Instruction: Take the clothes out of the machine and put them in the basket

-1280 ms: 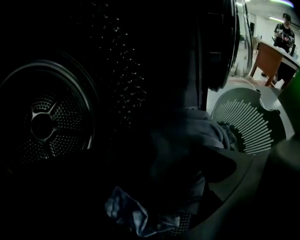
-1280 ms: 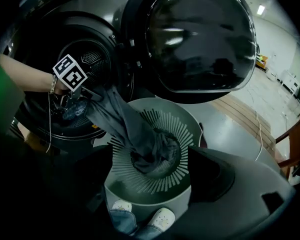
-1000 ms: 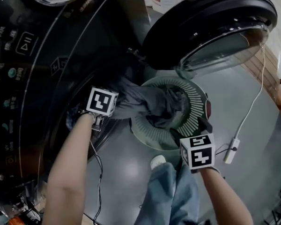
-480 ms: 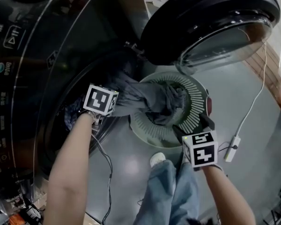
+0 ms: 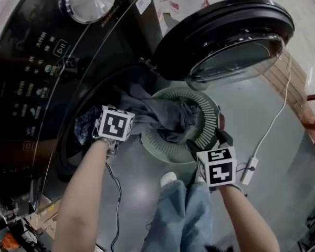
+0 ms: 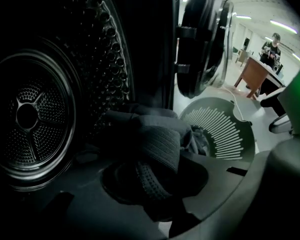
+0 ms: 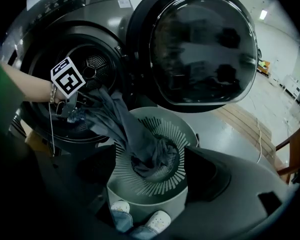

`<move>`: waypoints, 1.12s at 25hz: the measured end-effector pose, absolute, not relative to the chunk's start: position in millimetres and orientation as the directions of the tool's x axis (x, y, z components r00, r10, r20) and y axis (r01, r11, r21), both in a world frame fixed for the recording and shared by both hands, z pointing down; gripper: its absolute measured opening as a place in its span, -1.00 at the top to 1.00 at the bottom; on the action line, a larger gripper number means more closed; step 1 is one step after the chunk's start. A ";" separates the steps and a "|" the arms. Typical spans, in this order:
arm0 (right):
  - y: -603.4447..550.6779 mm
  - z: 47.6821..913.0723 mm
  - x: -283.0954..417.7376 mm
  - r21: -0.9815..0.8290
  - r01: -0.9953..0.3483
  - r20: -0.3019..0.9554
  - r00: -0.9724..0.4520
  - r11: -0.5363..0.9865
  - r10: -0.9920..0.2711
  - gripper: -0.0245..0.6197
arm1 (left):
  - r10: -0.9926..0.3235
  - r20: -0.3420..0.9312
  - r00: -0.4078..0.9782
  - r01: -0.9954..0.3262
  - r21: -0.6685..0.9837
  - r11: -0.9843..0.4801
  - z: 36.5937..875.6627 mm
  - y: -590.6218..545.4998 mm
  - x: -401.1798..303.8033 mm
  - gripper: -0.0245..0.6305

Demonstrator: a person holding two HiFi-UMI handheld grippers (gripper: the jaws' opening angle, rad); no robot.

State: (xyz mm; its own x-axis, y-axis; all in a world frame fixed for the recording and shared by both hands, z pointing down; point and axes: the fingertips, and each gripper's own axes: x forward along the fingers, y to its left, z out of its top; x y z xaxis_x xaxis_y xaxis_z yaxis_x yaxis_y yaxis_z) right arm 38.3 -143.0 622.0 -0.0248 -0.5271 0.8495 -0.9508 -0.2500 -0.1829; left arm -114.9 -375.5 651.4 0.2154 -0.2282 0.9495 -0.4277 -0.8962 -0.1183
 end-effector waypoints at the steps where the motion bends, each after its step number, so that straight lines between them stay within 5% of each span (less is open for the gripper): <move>1: -141.5 617.6 39.5 -0.182 -0.951 0.848 -0.023 -0.249 -0.529 -0.40 | -0.226 0.946 0.233 -0.430 -0.108 -0.896 647.2 -368.5 -111.7 0.61; 14: -111.0 574.7 45.7 -0.171 -0.952 0.843 -0.008 -0.254 -0.537 -0.38 | -0.141 0.883 0.447 -0.448 0.084 -0.890 580.3 -256.4 -62.9 0.62; 22: -88.2 568.4 62.5 -0.164 -0.943 0.845 0.016 -0.288 -0.534 -0.36 | 0.075 0.776 0.627 -0.367 0.379 -0.850 549.7 -180.0 -21.3 0.62; 28: -73.9 565.4 75.6 -0.162 -0.937 0.849 0.028 -0.310 -0.528 -0.35 | 0.055 0.759 0.649 -0.361 0.371 -0.855 534.3 -160.6 -0.8 0.62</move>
State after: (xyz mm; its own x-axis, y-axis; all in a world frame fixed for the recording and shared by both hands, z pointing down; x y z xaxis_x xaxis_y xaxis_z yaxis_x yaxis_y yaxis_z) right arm 75.6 -73.9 565.4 0.0283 -0.5282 0.8487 -0.9368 -0.3102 -0.1618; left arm -0.8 -160.6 534.3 0.6489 0.0555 0.7589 -0.3613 -0.8553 0.3715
